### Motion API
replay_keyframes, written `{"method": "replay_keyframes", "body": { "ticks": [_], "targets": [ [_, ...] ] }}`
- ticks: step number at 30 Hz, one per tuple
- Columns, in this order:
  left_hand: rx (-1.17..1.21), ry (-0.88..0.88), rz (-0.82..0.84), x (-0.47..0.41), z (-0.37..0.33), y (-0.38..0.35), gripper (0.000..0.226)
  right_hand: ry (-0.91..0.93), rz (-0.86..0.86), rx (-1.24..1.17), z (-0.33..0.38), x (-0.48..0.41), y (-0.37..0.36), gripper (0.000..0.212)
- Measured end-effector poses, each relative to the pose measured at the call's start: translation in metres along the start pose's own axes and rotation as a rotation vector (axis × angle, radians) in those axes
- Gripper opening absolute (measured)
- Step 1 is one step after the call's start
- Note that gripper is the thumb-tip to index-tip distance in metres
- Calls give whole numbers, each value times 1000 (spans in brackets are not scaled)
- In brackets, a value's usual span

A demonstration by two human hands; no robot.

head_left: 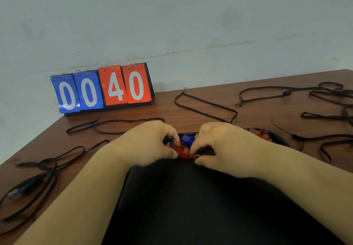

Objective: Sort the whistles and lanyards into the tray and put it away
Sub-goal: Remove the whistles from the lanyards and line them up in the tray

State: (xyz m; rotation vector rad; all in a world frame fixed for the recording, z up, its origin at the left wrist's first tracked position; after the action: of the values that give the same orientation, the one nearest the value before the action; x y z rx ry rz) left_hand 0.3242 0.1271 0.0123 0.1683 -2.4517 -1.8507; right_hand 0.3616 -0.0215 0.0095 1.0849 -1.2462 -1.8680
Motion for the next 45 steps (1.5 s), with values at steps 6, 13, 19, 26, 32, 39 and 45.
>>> {"method": "replay_keyframes", "body": {
  "ticks": [6, 13, 19, 26, 32, 39, 45],
  "targets": [
    [-50, 45, -88, -5, 7, 2, 25, -25, 16, 65, -2, 3, 0, 39],
    [-73, 75, -192, -7, 9, 7, 23, -68, 80, 112, -5, 3, -5, 42],
    [-40, 113, -204, -6, 9, 5, 31, -81, 123, 133, -7, 1, -9, 45],
    [284, 53, -233, 2, -3, 13, 52, -97, -306, -91, -10, -3, 25, 35],
    [478, -91, -10, 14, -31, 3, 58, -49, -450, -281, -3, 2, 37, 26],
    [560, -94, 16, 15, -29, 3, 49, -44, -411, -314, 0, 3, 39, 19],
    [607, -37, -10, 15, -21, 9, 39, -100, -429, -333, -2, 5, 43, 27]
  ]
}}
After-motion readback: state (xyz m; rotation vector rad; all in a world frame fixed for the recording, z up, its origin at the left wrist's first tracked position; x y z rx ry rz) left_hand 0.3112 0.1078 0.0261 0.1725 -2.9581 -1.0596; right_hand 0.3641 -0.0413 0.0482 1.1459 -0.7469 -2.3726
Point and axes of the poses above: each hand's wrist, its own x-axis away from the middle knuckle, its own y-axis out of the back of the hand, z = x × y, the point moved 7 cm from there along -x, towards the middle knuckle, and after that the axes turned 11 degrees about -z, right-handed, at the moved point
